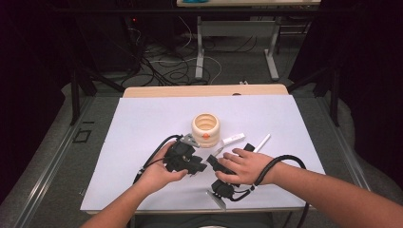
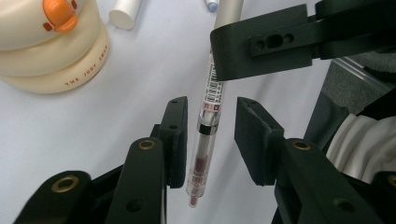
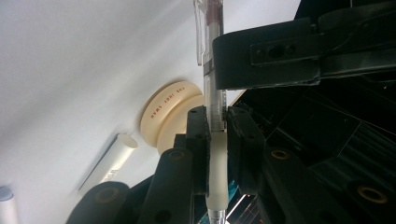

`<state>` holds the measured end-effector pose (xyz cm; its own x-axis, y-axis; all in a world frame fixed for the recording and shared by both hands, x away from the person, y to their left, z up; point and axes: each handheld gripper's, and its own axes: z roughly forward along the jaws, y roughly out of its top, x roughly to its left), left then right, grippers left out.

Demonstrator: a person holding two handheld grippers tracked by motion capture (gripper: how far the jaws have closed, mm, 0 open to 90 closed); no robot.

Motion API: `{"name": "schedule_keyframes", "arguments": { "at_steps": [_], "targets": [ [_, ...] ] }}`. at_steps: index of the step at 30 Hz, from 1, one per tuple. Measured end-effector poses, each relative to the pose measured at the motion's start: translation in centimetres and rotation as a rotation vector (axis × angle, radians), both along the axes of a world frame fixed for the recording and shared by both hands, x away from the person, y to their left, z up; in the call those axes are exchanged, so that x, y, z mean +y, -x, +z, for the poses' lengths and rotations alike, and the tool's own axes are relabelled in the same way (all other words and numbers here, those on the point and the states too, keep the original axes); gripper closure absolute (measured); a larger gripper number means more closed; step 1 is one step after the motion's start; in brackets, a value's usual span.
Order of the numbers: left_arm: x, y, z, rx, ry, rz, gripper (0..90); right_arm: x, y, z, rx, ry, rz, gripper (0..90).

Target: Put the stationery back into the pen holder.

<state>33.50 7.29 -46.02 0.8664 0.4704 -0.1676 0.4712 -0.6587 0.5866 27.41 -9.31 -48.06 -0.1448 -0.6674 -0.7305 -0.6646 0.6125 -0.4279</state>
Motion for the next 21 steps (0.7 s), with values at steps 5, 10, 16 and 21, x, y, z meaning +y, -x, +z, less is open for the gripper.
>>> {"name": "schedule_keyframes", "arguments": {
  "at_steps": [5, 10, 16, 21],
  "targets": [
    [-0.6, 0.0, -0.2, 0.003, -0.020, -0.002, 68.8, 0.1, 0.2, -0.1, 0.002, 0.003, 0.011, 79.8],
    [-1.0, 0.1, -0.2, 0.013, -0.028, 0.008, 72.3, 0.2, 0.3, -0.2, -0.002, 0.012, 0.011, 79.8],
    [-1.1, 0.2, -0.2, 0.010, -0.034, 0.020, 76.0, 0.2, 0.3, -0.2, -0.002, 0.011, 0.014, 79.8],
    [-1.1, 0.2, -0.2, -0.002, -0.059, -0.002, 77.7, 0.3, 0.3, -0.3, -0.002, 0.015, 0.012, 79.8]
  ]
}}
